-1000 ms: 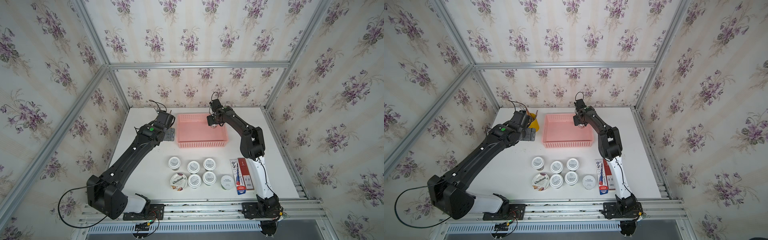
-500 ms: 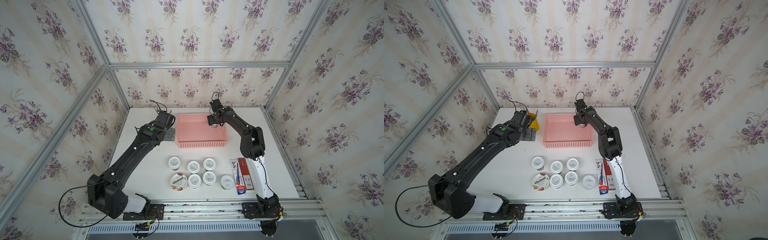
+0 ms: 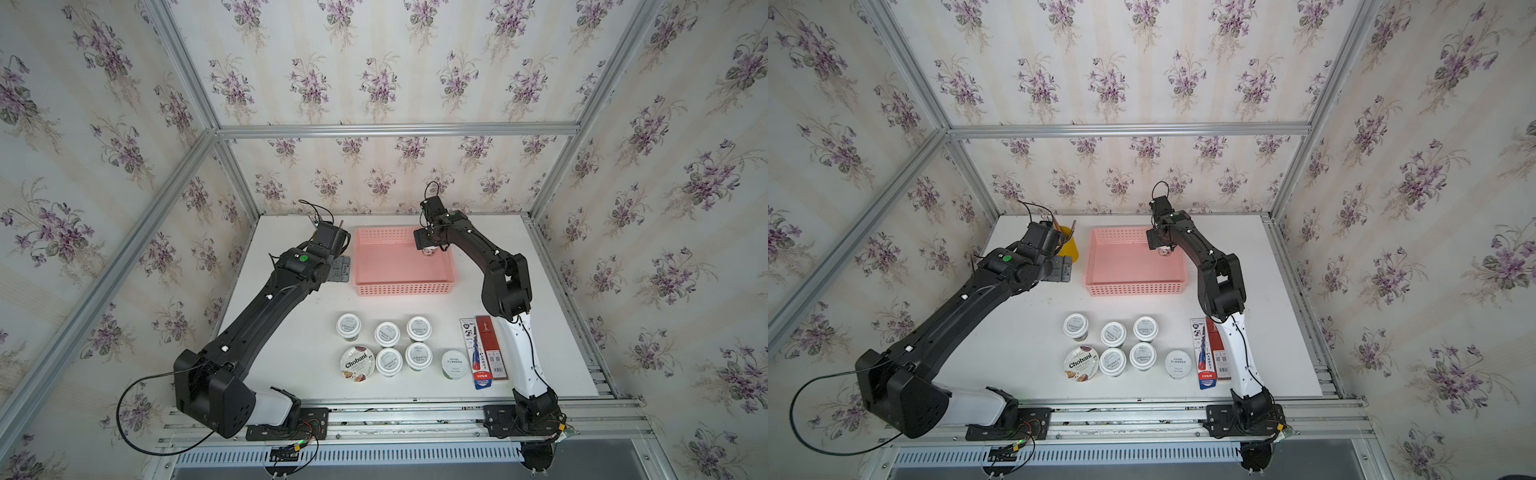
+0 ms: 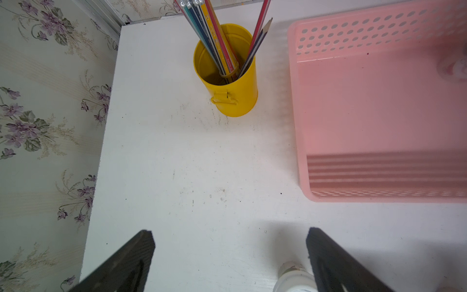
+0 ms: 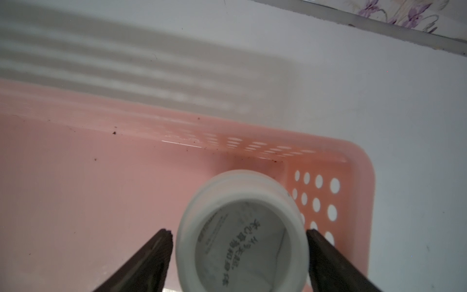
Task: Put the yogurt in the basket
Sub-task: Place the yogurt in the basket.
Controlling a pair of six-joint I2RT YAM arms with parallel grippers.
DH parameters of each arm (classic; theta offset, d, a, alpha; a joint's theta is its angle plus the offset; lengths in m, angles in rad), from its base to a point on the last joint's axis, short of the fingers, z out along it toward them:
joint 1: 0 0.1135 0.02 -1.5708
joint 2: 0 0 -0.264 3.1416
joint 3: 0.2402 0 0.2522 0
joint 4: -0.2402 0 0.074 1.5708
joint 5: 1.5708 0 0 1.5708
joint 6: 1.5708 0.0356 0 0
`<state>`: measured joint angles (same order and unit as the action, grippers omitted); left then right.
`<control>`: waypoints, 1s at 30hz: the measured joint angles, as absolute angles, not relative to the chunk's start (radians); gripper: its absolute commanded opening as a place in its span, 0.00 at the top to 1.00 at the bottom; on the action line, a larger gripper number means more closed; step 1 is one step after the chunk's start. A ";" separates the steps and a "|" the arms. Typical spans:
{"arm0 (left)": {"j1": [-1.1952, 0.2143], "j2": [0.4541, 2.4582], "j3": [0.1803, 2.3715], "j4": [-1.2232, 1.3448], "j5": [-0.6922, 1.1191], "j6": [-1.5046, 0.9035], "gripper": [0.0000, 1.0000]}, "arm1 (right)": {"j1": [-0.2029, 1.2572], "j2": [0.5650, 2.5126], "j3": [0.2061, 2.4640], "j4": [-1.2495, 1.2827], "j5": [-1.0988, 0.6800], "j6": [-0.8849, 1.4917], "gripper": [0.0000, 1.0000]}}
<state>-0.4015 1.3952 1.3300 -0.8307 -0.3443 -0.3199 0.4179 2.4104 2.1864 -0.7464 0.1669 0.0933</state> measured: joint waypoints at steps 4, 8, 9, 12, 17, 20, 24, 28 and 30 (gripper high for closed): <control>-0.402 1.392 1.330 -0.831 -0.344 -0.320 0.01 | 0.418 2.394 2.186 -0.757 0.165 0.094 0.11; -0.402 1.392 1.337 -0.832 -0.345 -0.321 0.01 | 0.419 2.366 2.186 -0.760 0.150 0.094 0.11; -0.402 1.392 1.339 -0.833 -0.345 -0.321 0.01 | 0.419 2.358 2.186 -0.761 0.142 0.095 0.11; -0.402 1.392 1.348 -0.837 -0.345 -0.321 0.01 | 0.422 2.321 2.183 -0.767 0.134 0.100 0.12; -0.402 1.379 1.354 -0.848 -0.336 -0.321 0.01 | 0.458 2.148 2.014 -0.733 0.104 0.116 0.13; -0.405 1.373 1.361 -0.867 -0.318 -0.325 0.01 | 0.495 1.990 1.829 -0.695 0.076 0.132 0.14; -0.426 1.374 1.376 -0.900 -0.306 -0.331 0.01 | 0.550 1.789 1.591 -0.661 0.070 0.161 0.15; -0.447 1.388 1.394 -0.928 -0.306 -0.337 0.01 | 0.645 1.621 1.391 -0.654 0.061 0.192 0.16; -0.453 1.393 1.395 -0.936 -0.307 -0.340 0.01 | 0.690 1.554 1.306 -0.659 0.062 0.215 0.17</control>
<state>-0.4526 1.3933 1.3949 -0.9363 -0.3065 -0.3401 0.6903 1.5539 1.3056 -0.6590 0.0624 0.2153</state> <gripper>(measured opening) 0.989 0.840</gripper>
